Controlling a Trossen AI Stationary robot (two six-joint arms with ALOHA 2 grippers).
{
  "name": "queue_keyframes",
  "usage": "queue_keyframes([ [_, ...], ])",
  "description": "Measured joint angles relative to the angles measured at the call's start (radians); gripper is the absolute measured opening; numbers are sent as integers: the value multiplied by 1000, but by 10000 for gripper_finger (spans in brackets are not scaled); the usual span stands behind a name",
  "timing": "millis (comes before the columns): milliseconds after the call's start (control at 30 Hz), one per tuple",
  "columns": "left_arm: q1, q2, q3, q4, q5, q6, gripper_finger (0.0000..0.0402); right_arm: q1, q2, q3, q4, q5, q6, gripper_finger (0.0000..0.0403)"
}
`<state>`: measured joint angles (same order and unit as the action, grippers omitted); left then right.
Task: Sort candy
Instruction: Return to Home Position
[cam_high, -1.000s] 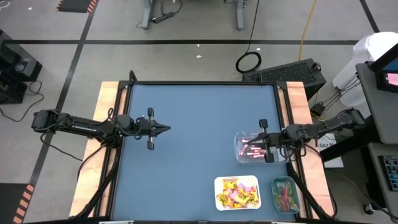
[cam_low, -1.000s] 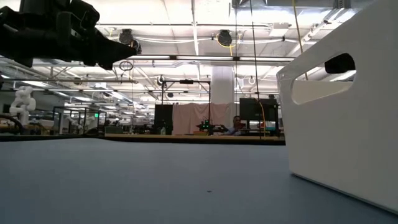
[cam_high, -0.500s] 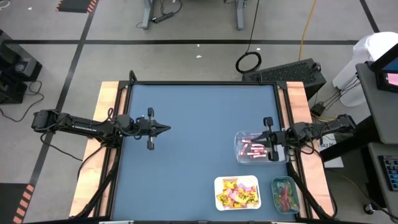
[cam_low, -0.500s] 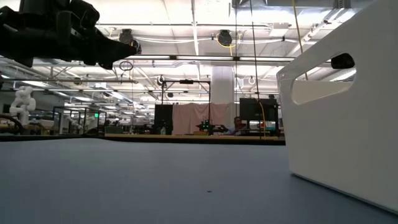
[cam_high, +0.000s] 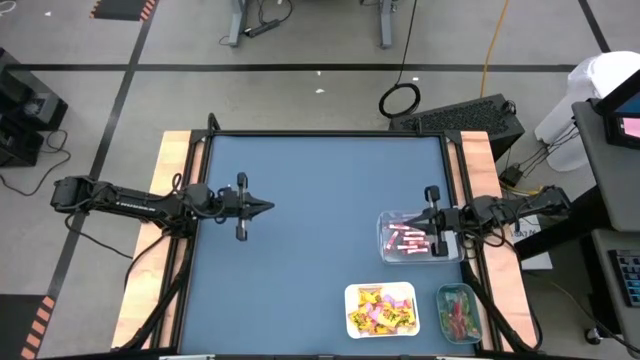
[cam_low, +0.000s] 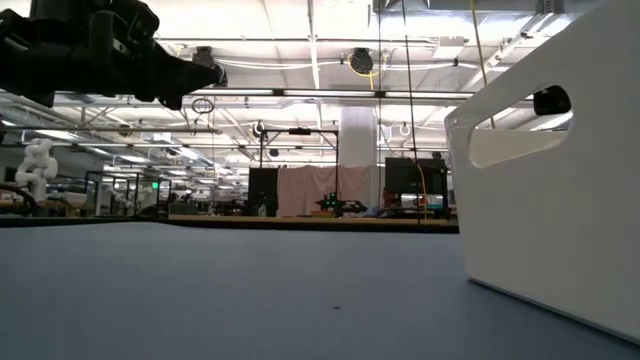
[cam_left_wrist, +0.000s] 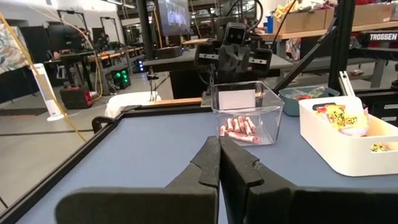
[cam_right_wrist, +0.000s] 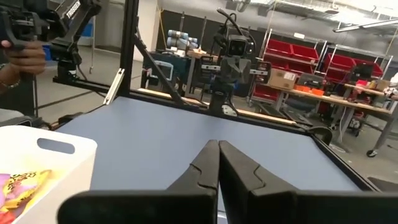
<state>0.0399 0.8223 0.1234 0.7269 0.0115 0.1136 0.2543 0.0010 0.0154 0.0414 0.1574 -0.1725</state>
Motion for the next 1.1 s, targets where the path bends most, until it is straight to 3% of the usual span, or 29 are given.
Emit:
queue_keyframes([
  [267,0,0,0,-1,1,-1,4,-68,0,0,0,-1,27,0],
  [433,0,-8,0,-6,19,-3,4,-124,0,0,-12,-74,72,0],
  [600,0,-74,0,-29,20,-3,4,-130,1,0,-25,-143,85,0],
  [1100,0,-262,0,-264,32,-4,4,-130,10,0,-23,-130,120,0],
])
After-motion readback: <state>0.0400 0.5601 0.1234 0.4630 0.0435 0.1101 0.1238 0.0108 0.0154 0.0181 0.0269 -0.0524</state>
